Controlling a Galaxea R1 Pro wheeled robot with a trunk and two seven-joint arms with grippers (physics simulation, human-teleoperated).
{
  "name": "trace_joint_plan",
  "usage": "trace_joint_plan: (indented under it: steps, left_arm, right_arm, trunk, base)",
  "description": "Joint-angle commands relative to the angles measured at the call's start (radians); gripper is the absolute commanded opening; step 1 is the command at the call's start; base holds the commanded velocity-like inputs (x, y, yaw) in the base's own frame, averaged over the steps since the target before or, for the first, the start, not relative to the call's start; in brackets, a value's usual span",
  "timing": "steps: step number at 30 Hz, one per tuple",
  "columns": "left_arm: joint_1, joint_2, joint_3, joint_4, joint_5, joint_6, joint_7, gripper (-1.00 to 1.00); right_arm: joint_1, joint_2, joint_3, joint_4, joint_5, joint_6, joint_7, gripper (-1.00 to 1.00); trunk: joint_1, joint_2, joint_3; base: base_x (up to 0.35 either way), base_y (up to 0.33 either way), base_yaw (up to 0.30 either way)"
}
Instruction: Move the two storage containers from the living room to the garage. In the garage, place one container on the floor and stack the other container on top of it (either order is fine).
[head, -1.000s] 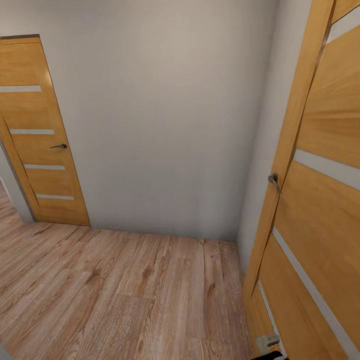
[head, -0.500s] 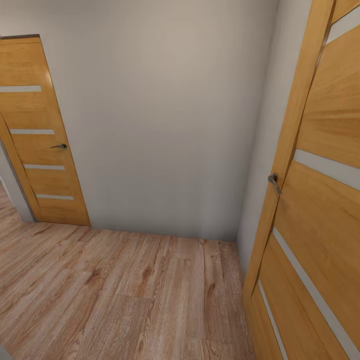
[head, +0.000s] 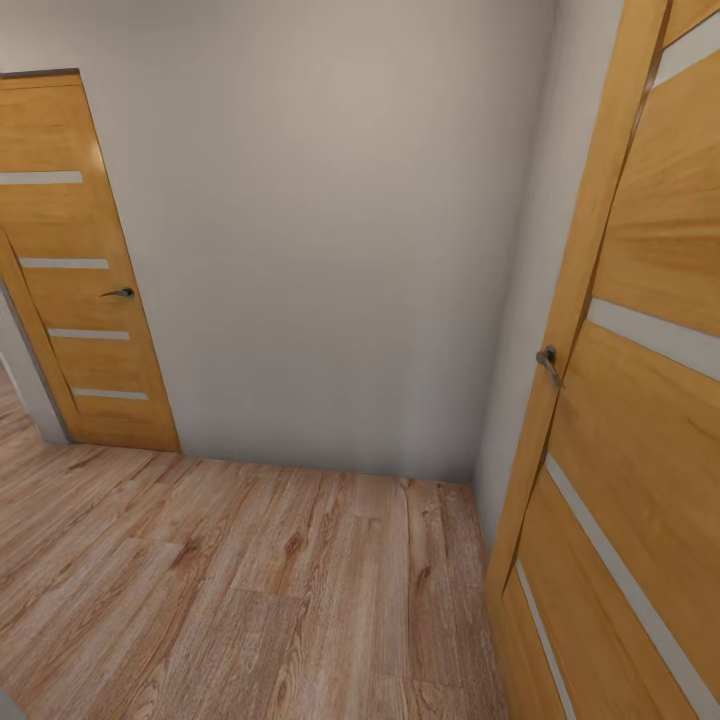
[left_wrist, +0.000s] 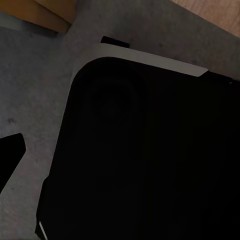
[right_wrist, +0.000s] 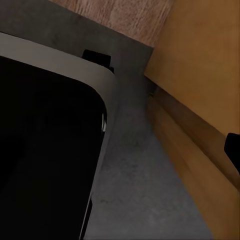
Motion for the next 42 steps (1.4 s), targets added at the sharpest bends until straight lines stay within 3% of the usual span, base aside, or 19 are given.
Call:
trace_joint_plan:
  steps: [1,33,42]
  left_arm:
    - [0.000,-0.001,0.001,-0.001,0.004,-0.002,0.000,1.00]
    - [0.000,-0.001,0.001,0.000,0.007,-0.001,0.001,1.00]
    - [0.000,-0.001,0.000,0.002,0.010,0.001,0.003,1.00]
  right_arm:
    - [-0.001,0.000,0.004,0.003,-0.002,-0.004,0.003,1.00]
    - [-0.001,0.000,0.004,0.003,-0.003,-0.003,0.002,1.00]
    - [-0.001,0.000,0.004,0.003,-0.002,-0.003,0.003,1.00]
  trunk:
    - [0.000,0.000,-0.001]
    - [0.000,0.000,-0.001]
    - [0.000,0.000,-0.001]
  base:
    - [0.000,0.000,0.000]
    - [0.011,-0.007,0.000]
    - [0.266,0.000,0.000]
